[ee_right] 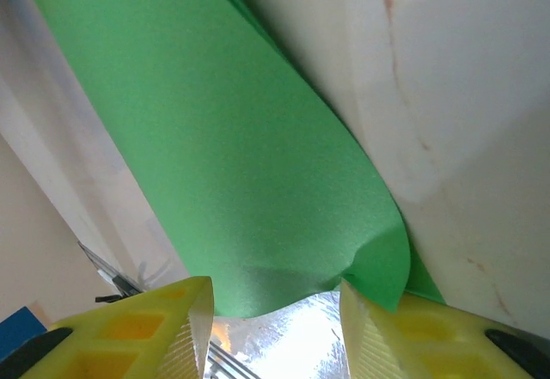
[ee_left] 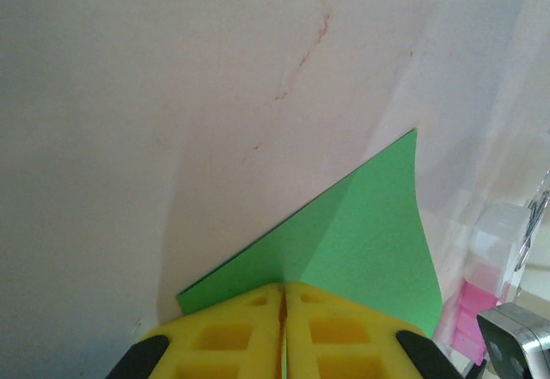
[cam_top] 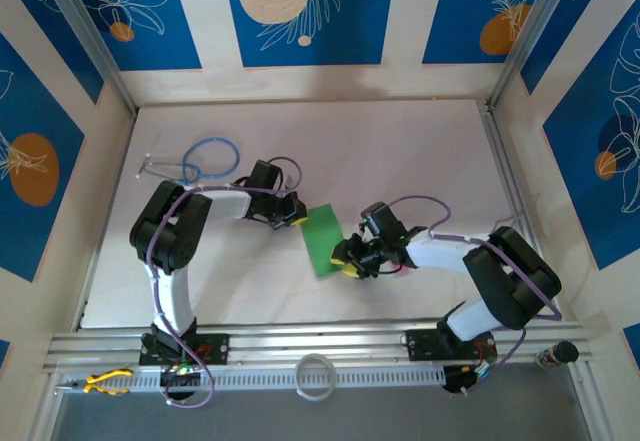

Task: Fold a paper plane with a square sheet of paper (pick it up from the middle)
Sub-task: Fold the triangle a second time at the center of the table.

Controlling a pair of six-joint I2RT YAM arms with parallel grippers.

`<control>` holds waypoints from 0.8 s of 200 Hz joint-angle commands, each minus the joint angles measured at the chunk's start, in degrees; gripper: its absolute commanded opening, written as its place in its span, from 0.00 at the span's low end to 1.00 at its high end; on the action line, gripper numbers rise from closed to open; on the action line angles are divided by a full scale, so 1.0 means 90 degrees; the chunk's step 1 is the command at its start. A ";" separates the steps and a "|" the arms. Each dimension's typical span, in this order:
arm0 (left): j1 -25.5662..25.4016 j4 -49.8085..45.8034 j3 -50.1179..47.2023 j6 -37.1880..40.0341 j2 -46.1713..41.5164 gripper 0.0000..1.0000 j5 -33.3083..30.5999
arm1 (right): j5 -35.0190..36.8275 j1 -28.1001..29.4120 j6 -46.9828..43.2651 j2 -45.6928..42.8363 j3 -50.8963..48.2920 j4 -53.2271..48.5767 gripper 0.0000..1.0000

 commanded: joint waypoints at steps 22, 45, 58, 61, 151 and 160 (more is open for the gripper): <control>0.0023 -0.0322 -0.0012 0.0045 0.0382 0.11 -0.0276 | 0.0316 -0.0039 -0.0169 -0.0160 0.0041 -0.0247 0.43; 0.0025 -0.0339 -0.0013 0.0054 0.0374 0.11 -0.0283 | 0.0187 -0.0078 -0.0352 0.0029 0.0135 -0.0006 0.43; 0.0023 -0.0384 0.0012 0.0081 0.0376 0.11 -0.0283 | 0.0177 -0.0071 -0.0465 0.0094 0.0270 -0.0070 0.43; 0.0026 -0.0390 0.0014 0.0084 0.0374 0.11 -0.0283 | 0.0195 -0.0070 -0.0498 0.0095 0.0305 -0.0096 0.43; 0.0022 -0.0420 -0.0034 0.0104 0.0334 0.11 -0.0319 | -0.0131 -0.0486 -0.1574 -0.0089 0.0502 -0.0112 0.52; 0.0035 -0.0419 -0.0034 0.0104 0.0340 0.11 -0.0313 | -0.0294 -0.0550 -0.1746 -0.0027 0.0558 -0.0075 0.54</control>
